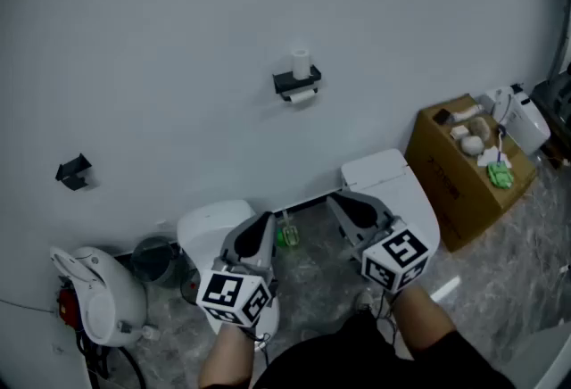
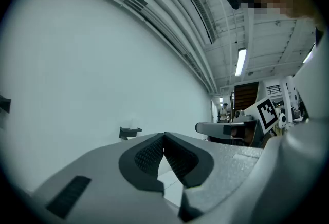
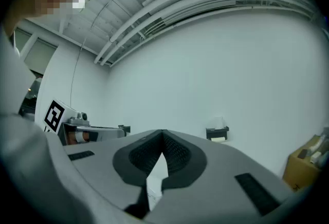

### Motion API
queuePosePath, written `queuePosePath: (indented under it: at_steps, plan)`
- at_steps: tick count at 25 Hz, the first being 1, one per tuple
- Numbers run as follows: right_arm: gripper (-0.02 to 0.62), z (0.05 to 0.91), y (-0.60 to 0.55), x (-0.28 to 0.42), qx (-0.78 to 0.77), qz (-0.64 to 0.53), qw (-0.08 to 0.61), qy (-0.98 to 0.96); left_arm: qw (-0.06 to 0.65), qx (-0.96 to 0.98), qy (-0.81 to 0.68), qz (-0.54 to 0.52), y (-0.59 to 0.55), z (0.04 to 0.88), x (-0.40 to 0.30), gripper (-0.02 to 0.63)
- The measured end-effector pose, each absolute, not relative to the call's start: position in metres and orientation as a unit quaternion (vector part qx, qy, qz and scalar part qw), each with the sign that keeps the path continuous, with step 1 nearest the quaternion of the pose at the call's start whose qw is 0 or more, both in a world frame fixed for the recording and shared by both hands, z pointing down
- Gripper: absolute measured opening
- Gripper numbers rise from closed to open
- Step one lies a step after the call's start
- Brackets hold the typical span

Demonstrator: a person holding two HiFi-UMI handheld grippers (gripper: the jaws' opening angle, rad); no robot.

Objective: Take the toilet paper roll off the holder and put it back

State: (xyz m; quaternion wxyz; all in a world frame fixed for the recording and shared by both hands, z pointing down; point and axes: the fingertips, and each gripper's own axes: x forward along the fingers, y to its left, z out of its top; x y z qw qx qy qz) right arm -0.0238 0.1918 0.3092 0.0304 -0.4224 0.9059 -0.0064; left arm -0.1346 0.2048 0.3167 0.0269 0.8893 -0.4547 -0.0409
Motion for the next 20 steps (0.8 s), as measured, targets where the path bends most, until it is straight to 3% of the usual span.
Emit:
queuePosePath:
  at_steps: [20]
  plan:
    - [0.001, 0.315, 0.192, -0.005, -0.42, -0.027, 0.047, 0.906, 0.033, 0.889, -0.455, -0.044, 0.203, 0.317, -0.118, 0.005]
